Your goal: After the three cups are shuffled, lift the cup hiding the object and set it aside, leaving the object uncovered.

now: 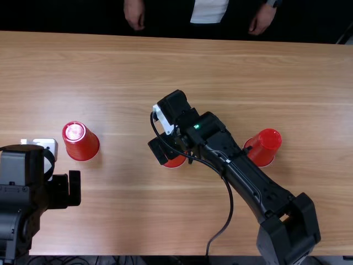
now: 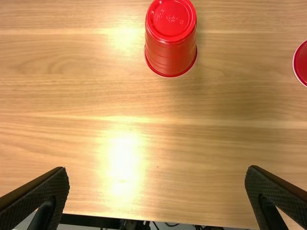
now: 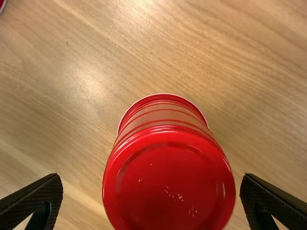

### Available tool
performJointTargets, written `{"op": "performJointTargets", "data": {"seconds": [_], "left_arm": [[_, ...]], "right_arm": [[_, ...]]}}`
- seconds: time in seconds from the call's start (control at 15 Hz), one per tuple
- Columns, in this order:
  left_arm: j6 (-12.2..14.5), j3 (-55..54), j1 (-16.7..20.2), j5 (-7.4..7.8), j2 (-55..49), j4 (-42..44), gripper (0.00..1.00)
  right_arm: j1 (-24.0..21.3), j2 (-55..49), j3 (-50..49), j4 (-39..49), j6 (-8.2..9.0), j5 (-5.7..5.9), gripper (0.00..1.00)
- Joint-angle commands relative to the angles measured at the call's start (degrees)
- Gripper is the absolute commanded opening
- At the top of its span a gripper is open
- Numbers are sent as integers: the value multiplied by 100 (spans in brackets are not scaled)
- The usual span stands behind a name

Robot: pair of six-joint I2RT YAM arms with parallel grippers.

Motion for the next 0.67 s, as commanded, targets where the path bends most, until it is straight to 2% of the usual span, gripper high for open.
{"op": "performJointTargets", "data": {"seconds": [0.0, 0.13, 0.33, 0.4, 0.47, 0.6], "left_arm": [[-23, 78, -31, -12, -62, -86, 100], [-23, 69, -31, -1, -79, -128, 100], [-23, 43, -31, -12, -106, -149, 100], [-23, 52, -31, -1, -106, -149, 100], [-23, 52, -23, -12, -106, -149, 100], [-23, 69, -31, -1, -97, -149, 100]], "right_arm": [[64, 150, 7, 4, 32, -17, 100], [64, 273, -46, 4, 32, -17, 100], [81, 291, -142, 15, 21, -17, 64], [81, 291, -169, 15, 21, -17, 47], [81, 300, -178, 15, 21, -17, 34], [81, 309, -222, 4, 21, -7, 20]]}}
